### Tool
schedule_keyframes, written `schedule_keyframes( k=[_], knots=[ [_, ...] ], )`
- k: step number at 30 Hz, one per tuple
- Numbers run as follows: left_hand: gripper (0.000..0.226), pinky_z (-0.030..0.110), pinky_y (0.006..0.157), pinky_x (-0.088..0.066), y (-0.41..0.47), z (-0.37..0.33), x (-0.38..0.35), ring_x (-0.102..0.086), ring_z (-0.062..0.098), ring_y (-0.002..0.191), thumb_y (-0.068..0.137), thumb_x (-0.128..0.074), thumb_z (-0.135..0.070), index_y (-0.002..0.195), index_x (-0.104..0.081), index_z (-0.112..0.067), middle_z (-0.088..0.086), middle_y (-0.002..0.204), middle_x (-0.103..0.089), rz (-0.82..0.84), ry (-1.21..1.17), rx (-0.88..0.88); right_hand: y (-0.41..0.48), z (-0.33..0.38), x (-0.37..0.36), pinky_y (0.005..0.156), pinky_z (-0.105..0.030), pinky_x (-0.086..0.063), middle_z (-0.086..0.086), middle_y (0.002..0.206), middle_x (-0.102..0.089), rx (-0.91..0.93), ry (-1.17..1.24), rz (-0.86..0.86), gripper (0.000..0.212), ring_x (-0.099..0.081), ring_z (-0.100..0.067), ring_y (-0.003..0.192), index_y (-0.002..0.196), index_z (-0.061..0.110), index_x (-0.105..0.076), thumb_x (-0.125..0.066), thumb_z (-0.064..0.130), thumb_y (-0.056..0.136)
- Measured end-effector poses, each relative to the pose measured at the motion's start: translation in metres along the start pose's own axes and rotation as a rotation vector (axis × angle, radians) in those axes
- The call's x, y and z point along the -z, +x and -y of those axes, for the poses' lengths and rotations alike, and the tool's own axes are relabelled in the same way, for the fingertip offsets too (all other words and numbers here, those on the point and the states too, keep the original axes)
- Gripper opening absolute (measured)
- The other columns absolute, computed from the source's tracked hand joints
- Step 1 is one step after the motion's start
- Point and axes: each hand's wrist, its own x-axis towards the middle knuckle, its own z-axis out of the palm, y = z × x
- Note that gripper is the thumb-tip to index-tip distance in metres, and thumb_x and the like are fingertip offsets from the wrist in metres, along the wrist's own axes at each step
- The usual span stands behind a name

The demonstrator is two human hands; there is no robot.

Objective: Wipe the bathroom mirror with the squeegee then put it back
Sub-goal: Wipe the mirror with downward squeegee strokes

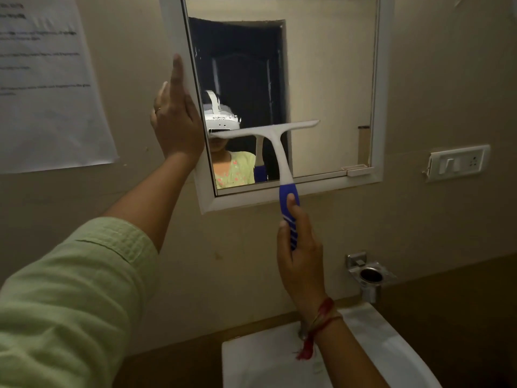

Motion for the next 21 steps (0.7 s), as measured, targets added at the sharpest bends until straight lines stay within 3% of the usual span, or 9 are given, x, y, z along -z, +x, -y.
schedule_keyframes(
  k=[6, 11, 15, 21],
  knots=[
    [0.046, 0.030, 0.091, -0.038, -0.003, 0.000, 0.000, -0.053, 0.017, 0.110, 0.096, -0.029, -0.018, 0.142, -0.031, -0.016, 0.005, 0.124, -0.059, -0.014, 0.011, 0.006, -0.054, -0.021, 0.001, 0.052, -0.014, -0.042, -0.001, 0.082, -0.052, -0.034, -0.064, 0.035, 0.046, -0.045, -0.007, 0.058, 0.135, 0.029, -0.032, -0.045, 0.016, 0.092],
    [0.048, 0.034, 0.096, -0.039, -0.004, 0.004, -0.001, -0.050, 0.018, 0.117, 0.095, -0.027, -0.019, 0.143, -0.029, -0.019, 0.002, 0.128, -0.056, 0.011, -0.002, 0.020, -0.041, -0.013, 0.001, 0.054, -0.010, -0.041, 0.006, 0.086, -0.050, -0.031, -0.032, 0.025, 0.043, -0.048, -0.003, 0.064, 0.134, 0.038, -0.029, -0.041, 0.029, 0.094],
    [0.047, 0.034, 0.097, -0.038, -0.005, 0.003, -0.001, -0.050, 0.018, 0.118, 0.096, -0.027, -0.020, 0.143, -0.029, -0.018, 0.002, 0.128, -0.056, 0.010, -0.017, 0.025, -0.022, -0.009, 0.001, 0.059, -0.011, -0.044, 0.007, 0.096, -0.050, -0.014, -0.019, 0.018, 0.043, -0.051, -0.002, 0.069, 0.136, 0.036, -0.029, -0.036, 0.034, 0.093],
    [0.046, 0.032, 0.095, -0.036, -0.004, 0.002, 0.001, -0.051, 0.017, 0.114, 0.097, -0.029, -0.019, 0.142, -0.031, -0.017, 0.000, 0.129, -0.056, 0.011, -0.032, 0.012, -0.069, -0.022, 0.004, 0.053, -0.014, -0.042, 0.010, 0.082, -0.049, -0.055, -0.043, 0.050, 0.046, -0.046, -0.007, 0.061, 0.134, 0.043, -0.025, -0.041, 0.028, 0.094]
  ],
)
